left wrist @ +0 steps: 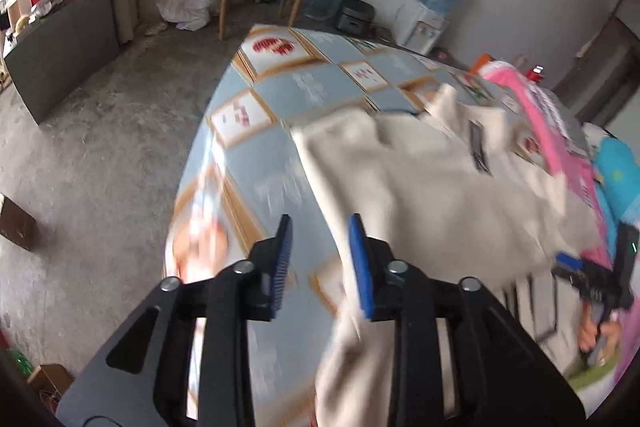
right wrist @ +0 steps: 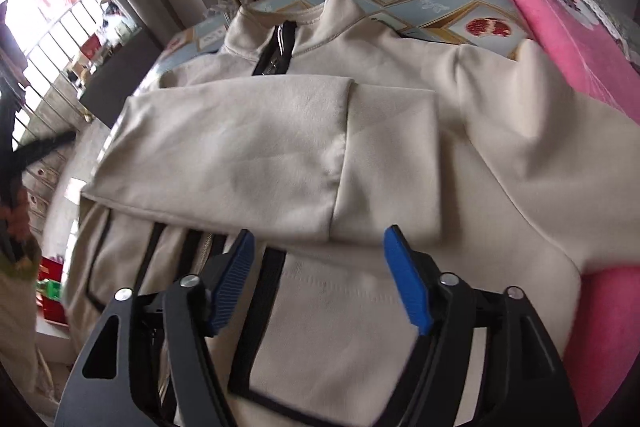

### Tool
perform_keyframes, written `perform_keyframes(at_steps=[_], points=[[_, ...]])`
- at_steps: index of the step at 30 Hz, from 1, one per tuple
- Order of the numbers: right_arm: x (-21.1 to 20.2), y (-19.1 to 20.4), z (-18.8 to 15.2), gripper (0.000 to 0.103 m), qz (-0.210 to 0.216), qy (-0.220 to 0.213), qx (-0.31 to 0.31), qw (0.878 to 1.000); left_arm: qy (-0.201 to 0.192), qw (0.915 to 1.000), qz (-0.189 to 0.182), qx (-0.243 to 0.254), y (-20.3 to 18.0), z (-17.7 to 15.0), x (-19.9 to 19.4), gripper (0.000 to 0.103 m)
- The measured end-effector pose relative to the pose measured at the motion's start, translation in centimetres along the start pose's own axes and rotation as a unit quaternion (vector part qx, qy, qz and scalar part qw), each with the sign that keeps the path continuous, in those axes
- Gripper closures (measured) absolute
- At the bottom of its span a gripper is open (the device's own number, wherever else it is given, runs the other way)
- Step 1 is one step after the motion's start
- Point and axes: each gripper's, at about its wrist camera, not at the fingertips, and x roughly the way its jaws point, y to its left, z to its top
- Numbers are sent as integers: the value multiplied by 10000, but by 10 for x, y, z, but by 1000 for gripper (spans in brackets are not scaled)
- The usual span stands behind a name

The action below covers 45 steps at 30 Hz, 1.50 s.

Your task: Fold large clothes

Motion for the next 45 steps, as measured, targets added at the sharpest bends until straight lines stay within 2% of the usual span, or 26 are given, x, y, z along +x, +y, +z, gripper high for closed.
perform_keyframes(at_steps=[2, 4, 7, 10, 13, 14, 15, 16, 18, 20, 22, 24, 25, 26, 31, 32, 33, 34, 37, 39, 41, 42, 43, 45], points=[[-22, -9, -17, 28, 52, -102, 250, 9996, 176, 9994, -272, -90, 0, -42, -18, 69], [-43, -23, -42, 27, -17, -152, 622, 9979, 353, 9979, -433, -321, 3, -74, -20, 69], [-66, -41, -81, 27, -345, -183, 1066, 9935, 440, 9963, -511, -534, 9, -103, -11, 71], [-84, -54, -116, 27, -469, -183, 1457, 9880, 493, 9944, -638, -685, 12, -110, 4, 75], [-98, -60, -143, 27, -551, -258, 1676, 9840, 501, 9957, -485, -614, 13, -104, 21, 84], [-101, -62, -150, 27, -592, -284, 1730, 9827, 474, 9959, -478, -611, 14, -103, 23, 92], [-104, -63, -155, 27, -681, -293, 1817, 9805, 471, 9962, -438, -582, 13, -101, 24, 95], [-105, -64, -160, 27, -697, -299, 1893, 9790, 419, 9973, -351, -492, 11, -100, 24, 96], [-105, -65, -166, 27, -702, -287, 2013, 9766, 221, 9996, 109, -133, -1, -99, 9, 98], [-106, -63, -168, 27, -714, -311, 2053, 9756, -355, 9953, 662, 614, -32, -98, -27, 98], [-106, -60, -166, 27, -717, -343, 2015, 9763, -442, 9918, 881, 811, -40, -100, -36, 98], [-101, -58, -162, 27, -690, -327, 1986, 9771, -157, 9917, 1083, 673, -26, -101, -15, 98], [-99, -57, -160, 27, -682, -304, 1979, 9774, 153, 9930, 1082, 452, -13, -104, 3, 98], [-96, -56, -158, 27, -707, -270, 1954, 9778, 293, 9938, 1027, 307, -5, -107, 11, 98], [-101, -51, -148, 27, -767, -364, 1746, 9810, 175, 9946, 967, 336, -7, -110, 0, 94], [-100, -50, -146, 27, -790, -355, 1710, 9815, 158, 9931, 1111, 351, -6, -110, -4, 94], [-99, -49, -143, 27, -823, -337, 1654, 9822, 68, 9892, 1413, 386, -5, -111, -10, 94], [-97, -46, -141, 27, -844, -315, 1570, 9835, -41, 9878, 1500, 419, -4, -113, -19, 94], [-91, -29, -137, 27, -764, -278, 1213, 9893, -280, 9915, 1205, 396, -8, -119, -48, 93], [-79, -11, -134, 27, -666, -201, 792, 9944, -405, 9949, 712, 583, -26, -129, -66, 90], [-63, 6, -131, 27, -660, -59, 424, 9969, -221, 9972, 177, 697, -44, -143, -66, 79], [-56, 12, -132, 27, -663, 17, 271, 9974, 11, 9977, -38, 682, -52, -153, -59, 76], [-52, 15, -134, 27, -669, 76, 180, 9976, 219, 9975, -91, 660, -57, -162, -50, 76], [-40, 17, -142, 27, -916, 298, -30, 9953, 568, 9961, 162, 661, -63, -182, -33, 76]])
